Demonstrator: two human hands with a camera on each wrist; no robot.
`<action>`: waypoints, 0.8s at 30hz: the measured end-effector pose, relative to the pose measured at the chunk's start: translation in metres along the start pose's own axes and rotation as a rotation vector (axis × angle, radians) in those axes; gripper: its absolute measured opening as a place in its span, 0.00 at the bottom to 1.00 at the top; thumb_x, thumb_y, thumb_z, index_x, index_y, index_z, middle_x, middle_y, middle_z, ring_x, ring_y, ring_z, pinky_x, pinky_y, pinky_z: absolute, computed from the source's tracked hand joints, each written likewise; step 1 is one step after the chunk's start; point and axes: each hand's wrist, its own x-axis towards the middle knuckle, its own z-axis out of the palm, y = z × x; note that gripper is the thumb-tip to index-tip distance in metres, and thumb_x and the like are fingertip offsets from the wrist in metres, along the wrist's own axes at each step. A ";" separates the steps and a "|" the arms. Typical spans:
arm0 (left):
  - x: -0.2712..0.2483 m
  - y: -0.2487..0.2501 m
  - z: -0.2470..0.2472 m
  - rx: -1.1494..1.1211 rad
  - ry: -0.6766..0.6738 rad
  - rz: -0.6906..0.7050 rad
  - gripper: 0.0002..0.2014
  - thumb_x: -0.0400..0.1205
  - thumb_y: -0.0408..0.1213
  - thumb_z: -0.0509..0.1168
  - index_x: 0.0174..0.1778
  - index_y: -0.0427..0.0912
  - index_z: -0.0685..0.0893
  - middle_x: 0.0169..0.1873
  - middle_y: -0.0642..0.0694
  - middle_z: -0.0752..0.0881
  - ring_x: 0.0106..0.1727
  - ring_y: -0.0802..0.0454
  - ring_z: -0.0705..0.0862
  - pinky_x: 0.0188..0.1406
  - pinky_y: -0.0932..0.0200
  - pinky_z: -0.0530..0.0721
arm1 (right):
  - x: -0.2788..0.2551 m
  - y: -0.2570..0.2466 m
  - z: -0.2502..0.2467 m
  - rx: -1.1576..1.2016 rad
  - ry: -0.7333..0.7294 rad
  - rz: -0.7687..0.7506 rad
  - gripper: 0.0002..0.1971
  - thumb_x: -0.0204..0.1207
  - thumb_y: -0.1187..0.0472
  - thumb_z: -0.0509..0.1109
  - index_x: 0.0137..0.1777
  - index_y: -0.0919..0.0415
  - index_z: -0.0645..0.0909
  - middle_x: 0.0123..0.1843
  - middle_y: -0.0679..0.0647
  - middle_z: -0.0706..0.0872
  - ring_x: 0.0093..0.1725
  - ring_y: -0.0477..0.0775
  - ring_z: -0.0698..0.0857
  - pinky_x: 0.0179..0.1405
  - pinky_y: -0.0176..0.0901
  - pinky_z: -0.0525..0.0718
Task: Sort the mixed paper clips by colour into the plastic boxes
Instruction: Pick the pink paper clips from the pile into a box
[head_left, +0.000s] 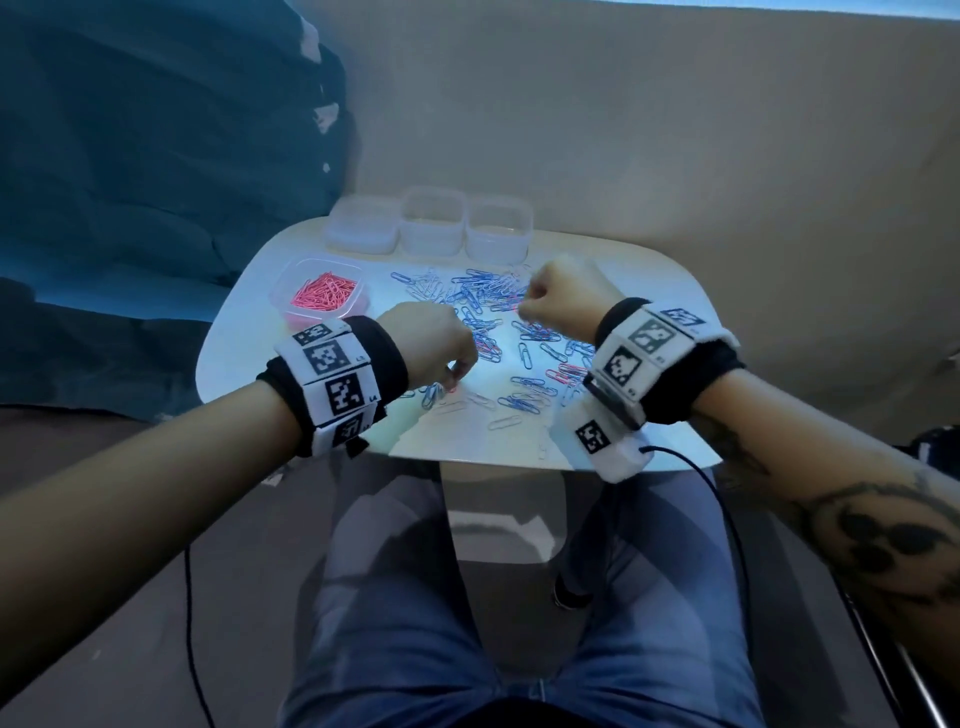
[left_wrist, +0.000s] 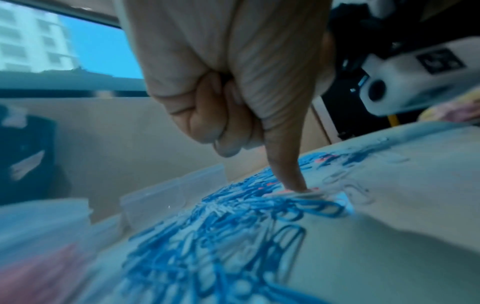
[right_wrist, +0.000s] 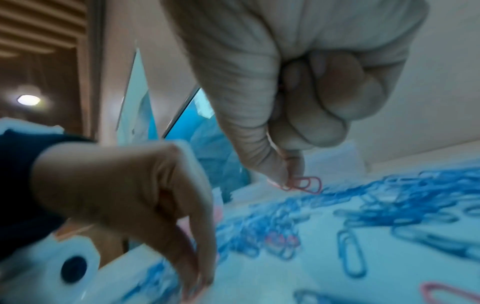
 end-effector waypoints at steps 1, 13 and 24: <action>0.003 0.001 -0.001 0.049 -0.024 0.023 0.08 0.80 0.42 0.67 0.53 0.47 0.86 0.46 0.44 0.84 0.54 0.46 0.82 0.36 0.61 0.69 | -0.004 0.004 -0.005 0.065 0.043 0.021 0.12 0.74 0.63 0.67 0.44 0.73 0.85 0.36 0.66 0.83 0.37 0.58 0.78 0.33 0.40 0.72; 0.010 -0.021 -0.025 -0.791 0.016 0.014 0.06 0.81 0.33 0.62 0.38 0.42 0.80 0.24 0.55 0.72 0.26 0.59 0.69 0.24 0.68 0.65 | -0.049 0.041 -0.007 1.041 0.063 0.237 0.15 0.78 0.68 0.62 0.30 0.56 0.69 0.17 0.44 0.62 0.13 0.39 0.56 0.12 0.25 0.51; 0.010 0.036 0.016 -2.704 0.131 -0.236 0.06 0.66 0.29 0.54 0.36 0.41 0.70 0.18 0.50 0.74 0.16 0.59 0.68 0.10 0.73 0.64 | -0.062 0.021 -0.020 0.988 0.015 0.177 0.13 0.77 0.67 0.64 0.31 0.57 0.72 0.19 0.45 0.62 0.14 0.40 0.58 0.11 0.27 0.54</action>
